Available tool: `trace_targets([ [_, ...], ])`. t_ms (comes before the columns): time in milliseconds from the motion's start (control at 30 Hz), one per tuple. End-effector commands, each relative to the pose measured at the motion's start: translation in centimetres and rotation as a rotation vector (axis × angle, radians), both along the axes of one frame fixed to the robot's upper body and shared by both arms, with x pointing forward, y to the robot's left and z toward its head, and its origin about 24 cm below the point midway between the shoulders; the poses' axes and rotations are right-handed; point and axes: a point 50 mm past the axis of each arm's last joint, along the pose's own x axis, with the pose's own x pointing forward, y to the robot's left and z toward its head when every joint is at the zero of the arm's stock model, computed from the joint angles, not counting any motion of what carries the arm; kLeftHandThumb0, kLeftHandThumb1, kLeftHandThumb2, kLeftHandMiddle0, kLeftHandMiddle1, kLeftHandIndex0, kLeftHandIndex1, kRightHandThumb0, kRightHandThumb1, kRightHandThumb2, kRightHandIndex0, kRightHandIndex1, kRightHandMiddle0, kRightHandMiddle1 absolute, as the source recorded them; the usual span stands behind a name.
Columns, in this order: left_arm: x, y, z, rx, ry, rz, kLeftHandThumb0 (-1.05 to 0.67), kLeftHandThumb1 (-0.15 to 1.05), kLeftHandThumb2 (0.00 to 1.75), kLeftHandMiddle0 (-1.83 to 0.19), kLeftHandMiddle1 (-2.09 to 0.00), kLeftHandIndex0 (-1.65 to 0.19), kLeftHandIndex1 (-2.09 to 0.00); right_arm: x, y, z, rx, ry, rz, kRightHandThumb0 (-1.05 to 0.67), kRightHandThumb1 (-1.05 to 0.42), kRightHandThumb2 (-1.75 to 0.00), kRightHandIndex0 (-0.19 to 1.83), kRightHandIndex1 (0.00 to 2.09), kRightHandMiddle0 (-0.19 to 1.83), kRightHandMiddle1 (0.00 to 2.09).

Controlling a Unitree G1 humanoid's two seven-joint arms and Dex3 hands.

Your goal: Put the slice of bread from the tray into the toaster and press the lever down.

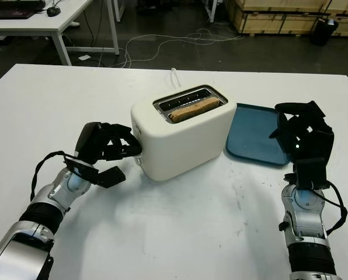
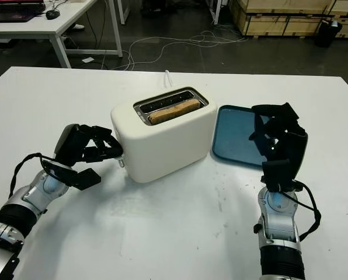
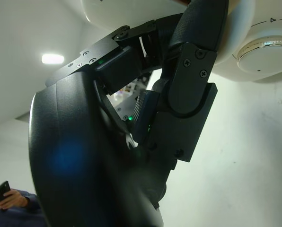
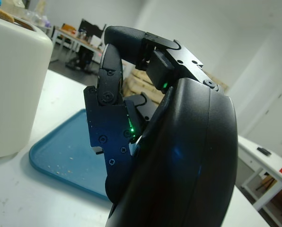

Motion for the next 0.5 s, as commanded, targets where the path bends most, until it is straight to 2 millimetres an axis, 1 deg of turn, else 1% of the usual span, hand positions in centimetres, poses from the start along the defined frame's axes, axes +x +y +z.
trace_targets([
  [0,-4.9,-2.8,-10.1,0.297,0.493,-0.124,-0.84,0.87,0.0,-1.37,-0.72,-1.42,0.0,0.3,-0.1,-0.2,-0.004,0.02,0.004,-0.5,-0.92,-0.3,0.81,1.75,0.68,1.55],
  [167,-4.8,-2.7,-10.1,0.309,0.497,-0.122,-0.83,0.84,0.0,-1.41,-0.66,-1.42,0.0,0.4,-0.1,-0.2,-0.009,0.016,0.011,-0.51,-0.92,-0.3,0.81,1.75,0.68,1.54],
  [300,-4.8,-2.7,-10.0,0.316,0.477,-0.128,-0.84,0.86,0.01,-1.44,-0.66,-1.43,-0.01,0.4,-0.1,-0.2,-0.009,0.016,0.013,-0.52,-0.92,-0.3,0.81,1.75,0.71,1.49],
  [333,-4.7,-2.7,-9.7,0.309,0.461,-0.137,-0.84,0.86,0.01,-1.44,-0.66,-1.43,-0.01,0.4,-0.1,-0.2,-0.009,0.016,0.013,-0.52,-0.92,-0.3,0.81,1.75,0.71,1.51],
  [400,-4.5,-2.7,-9.1,0.291,0.434,-0.151,-0.84,0.87,0.01,-1.42,-0.76,-1.43,0.0,0.4,-0.1,-0.2,-0.013,0.013,0.015,-0.53,-0.92,-0.3,0.81,1.75,0.69,1.54],
  [467,-4.2,-2.6,-8.2,0.261,0.39,-0.158,-0.87,0.89,0.02,-1.39,-0.8,-1.43,0.0,0.5,0.0,-0.2,-0.02,0.012,0.015,-0.52,-0.92,-0.3,0.81,1.75,0.71,1.49],
])
